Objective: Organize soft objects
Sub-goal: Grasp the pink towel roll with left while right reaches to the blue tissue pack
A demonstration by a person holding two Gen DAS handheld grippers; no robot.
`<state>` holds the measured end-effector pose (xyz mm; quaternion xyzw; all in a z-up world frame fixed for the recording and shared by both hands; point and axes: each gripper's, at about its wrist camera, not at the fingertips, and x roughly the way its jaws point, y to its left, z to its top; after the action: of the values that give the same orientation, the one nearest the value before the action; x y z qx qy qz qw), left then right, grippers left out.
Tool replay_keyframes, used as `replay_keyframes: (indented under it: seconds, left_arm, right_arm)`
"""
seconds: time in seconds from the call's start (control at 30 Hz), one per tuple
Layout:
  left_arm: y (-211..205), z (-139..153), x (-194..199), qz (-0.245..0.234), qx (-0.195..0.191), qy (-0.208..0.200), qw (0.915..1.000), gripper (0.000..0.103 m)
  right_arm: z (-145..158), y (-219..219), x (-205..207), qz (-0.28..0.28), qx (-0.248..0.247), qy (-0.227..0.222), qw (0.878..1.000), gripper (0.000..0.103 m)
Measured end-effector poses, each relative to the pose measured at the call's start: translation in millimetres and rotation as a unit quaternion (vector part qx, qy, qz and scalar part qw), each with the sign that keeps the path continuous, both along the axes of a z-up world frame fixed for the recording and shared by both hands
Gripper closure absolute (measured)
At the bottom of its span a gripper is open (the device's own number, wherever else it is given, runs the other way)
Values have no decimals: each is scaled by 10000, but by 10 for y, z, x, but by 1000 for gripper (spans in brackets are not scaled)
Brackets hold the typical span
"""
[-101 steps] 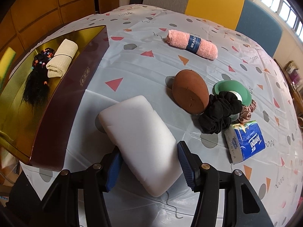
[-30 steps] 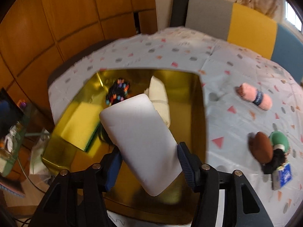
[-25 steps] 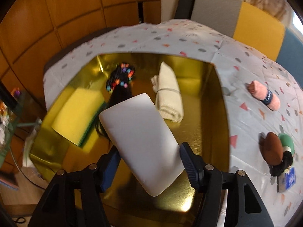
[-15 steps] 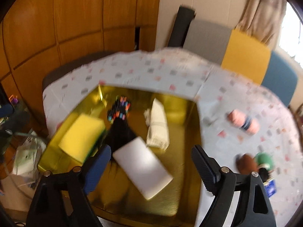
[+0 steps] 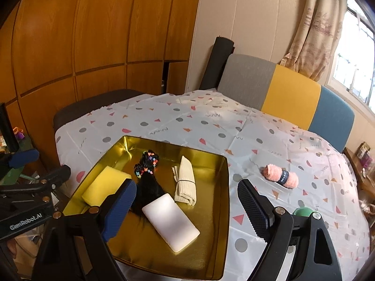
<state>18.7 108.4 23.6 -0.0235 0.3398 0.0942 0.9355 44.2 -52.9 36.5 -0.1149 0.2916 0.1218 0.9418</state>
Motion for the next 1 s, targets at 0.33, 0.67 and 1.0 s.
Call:
replay_keyframes:
  seconds: [0.33,0.67,1.0]
  left_arm:
    - [-168,57,15,-141,143,-22,9998,24]
    - [-590,205,211,-663,333,-46,9972,24]
    - [-1534,365,744,-2051,202,177,9784,24]
  right_arm:
    - [55,-208,-13,-165,124,-57,9998,14]
    - [-43,-623,73,-424,95,62,9990,8]
    - [-405,-2140,224,-1662,-182,702,9834,7]
